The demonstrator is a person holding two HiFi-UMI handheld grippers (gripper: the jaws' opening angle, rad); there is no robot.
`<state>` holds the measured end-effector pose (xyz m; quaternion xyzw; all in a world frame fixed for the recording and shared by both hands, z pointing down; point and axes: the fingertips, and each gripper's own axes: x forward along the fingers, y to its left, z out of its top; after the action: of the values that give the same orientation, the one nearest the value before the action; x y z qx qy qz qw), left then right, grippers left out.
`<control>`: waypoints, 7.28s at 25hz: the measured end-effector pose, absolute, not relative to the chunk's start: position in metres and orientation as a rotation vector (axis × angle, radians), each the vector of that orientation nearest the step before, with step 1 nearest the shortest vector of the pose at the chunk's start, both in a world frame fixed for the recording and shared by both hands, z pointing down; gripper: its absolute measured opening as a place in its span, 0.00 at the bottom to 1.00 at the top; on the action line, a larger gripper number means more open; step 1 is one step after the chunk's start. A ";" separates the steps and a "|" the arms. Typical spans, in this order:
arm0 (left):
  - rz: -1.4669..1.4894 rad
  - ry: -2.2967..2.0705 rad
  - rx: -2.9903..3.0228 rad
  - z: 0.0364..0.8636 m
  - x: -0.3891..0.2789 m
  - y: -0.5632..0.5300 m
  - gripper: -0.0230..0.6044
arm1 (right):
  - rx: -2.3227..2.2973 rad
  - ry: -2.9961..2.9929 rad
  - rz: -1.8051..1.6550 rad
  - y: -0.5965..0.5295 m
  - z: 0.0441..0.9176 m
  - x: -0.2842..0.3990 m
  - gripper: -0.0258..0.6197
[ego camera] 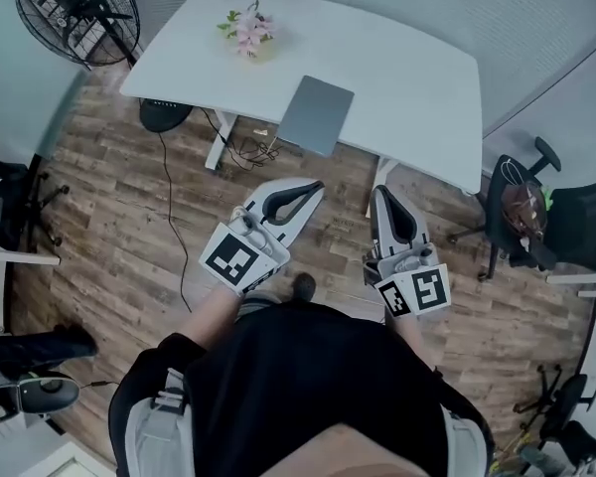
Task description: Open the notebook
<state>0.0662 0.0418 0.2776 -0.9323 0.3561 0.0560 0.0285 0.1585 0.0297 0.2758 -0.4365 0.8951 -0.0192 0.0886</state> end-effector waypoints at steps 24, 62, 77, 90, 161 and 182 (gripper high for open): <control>0.145 1.096 -2.839 0.274 0.065 0.021 0.06 | -1.288 2.679 -0.048 0.008 0.276 0.165 0.05; 0.072 1.013 -2.896 0.287 0.010 -0.172 0.06 | -1.386 2.634 -0.019 -0.185 0.274 0.123 0.05; 0.126 0.918 -2.911 0.280 0.021 -0.212 0.06 | -1.426 2.618 -0.015 -0.222 0.275 0.123 0.05; 0.086 1.066 -2.858 0.292 0.024 -0.196 0.14 | -1.302 2.688 -0.075 -0.210 0.282 0.128 0.05; -1.148 0.476 -2.195 0.504 0.088 -0.118 0.47 | -1.094 2.838 -0.168 -0.168 0.327 0.139 0.05; -1.031 0.558 -2.567 0.506 0.086 -0.113 0.14 | -1.094 2.841 -0.172 -0.168 0.330 0.138 0.05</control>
<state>0.0864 -0.1131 0.5059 -0.8981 0.1951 -0.3606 0.1592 0.1383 -0.1675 0.3302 -0.3585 0.9307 -0.0563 0.0463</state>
